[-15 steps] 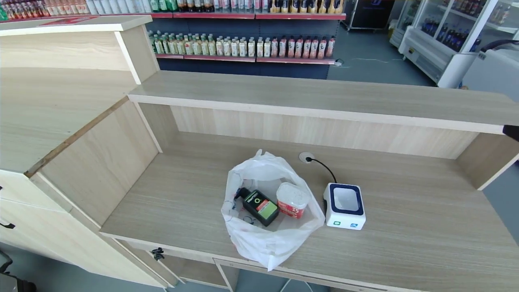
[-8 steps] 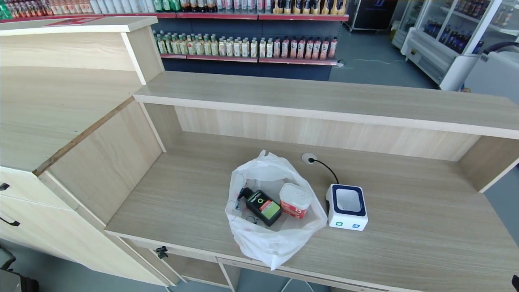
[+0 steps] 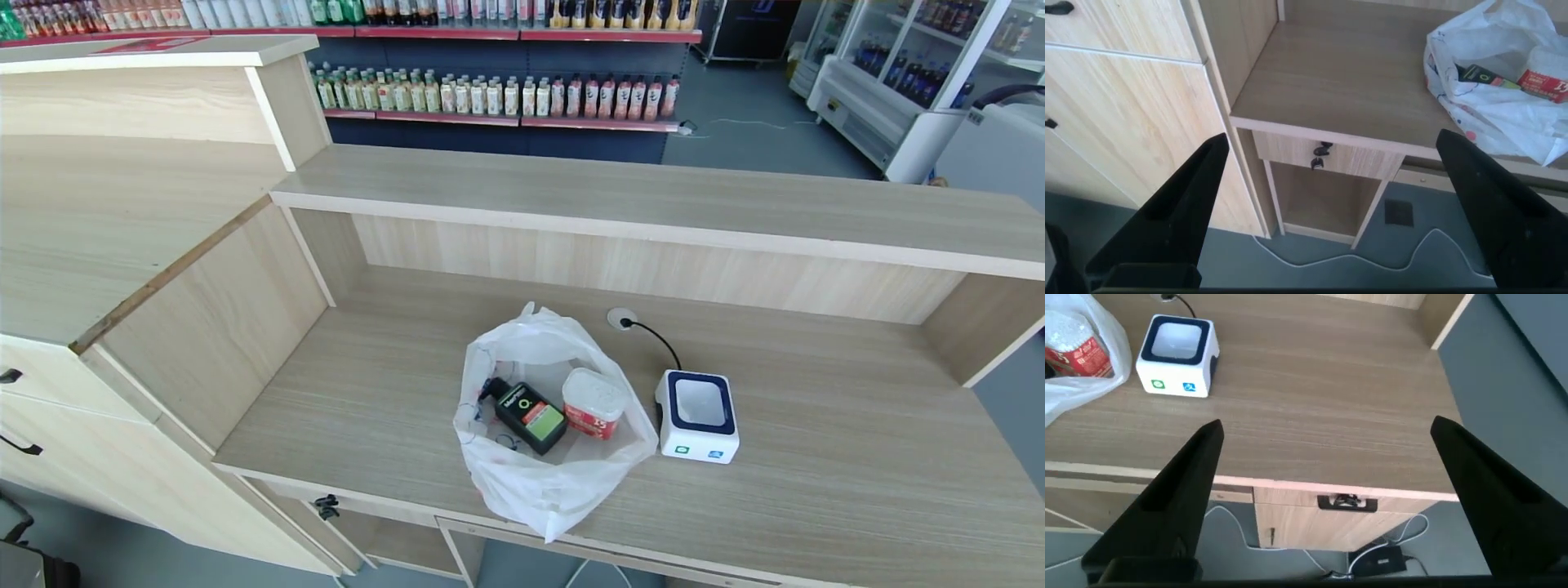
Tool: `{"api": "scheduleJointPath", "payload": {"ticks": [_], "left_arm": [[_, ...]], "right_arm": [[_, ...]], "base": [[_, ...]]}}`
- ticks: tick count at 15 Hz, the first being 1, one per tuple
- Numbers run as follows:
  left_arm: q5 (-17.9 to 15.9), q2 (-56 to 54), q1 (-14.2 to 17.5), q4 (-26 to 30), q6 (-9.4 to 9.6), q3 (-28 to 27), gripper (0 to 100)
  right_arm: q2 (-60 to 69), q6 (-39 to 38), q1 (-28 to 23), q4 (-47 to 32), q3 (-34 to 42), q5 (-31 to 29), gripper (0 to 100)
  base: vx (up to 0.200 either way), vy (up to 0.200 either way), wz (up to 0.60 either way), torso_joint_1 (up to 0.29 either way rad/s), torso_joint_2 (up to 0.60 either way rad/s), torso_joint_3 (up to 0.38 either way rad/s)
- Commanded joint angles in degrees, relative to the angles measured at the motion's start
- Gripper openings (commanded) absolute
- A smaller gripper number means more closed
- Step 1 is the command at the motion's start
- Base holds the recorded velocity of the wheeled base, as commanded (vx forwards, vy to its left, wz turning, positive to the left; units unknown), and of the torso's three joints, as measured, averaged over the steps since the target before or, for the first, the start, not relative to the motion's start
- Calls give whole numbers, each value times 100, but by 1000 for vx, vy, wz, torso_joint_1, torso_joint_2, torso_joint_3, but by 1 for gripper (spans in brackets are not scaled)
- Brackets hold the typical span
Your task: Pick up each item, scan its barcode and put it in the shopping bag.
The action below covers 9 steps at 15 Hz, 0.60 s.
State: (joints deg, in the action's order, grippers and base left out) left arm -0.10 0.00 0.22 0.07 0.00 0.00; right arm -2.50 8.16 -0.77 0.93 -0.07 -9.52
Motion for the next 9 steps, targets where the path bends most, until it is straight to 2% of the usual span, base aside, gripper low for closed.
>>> {"api": "scheduleJointPath", "payload": {"ticks": [1,9], "left_arm": [[1,0,4,1,0,0,100],[1,0,4,1,0,0,100]], "right_arm": [[250,2,50,4,7,3,100],[250,-7,50,4,7,-32,100]], "base": [[0,0,0,0,0,0],[0,0,0,0,0,0]]}}
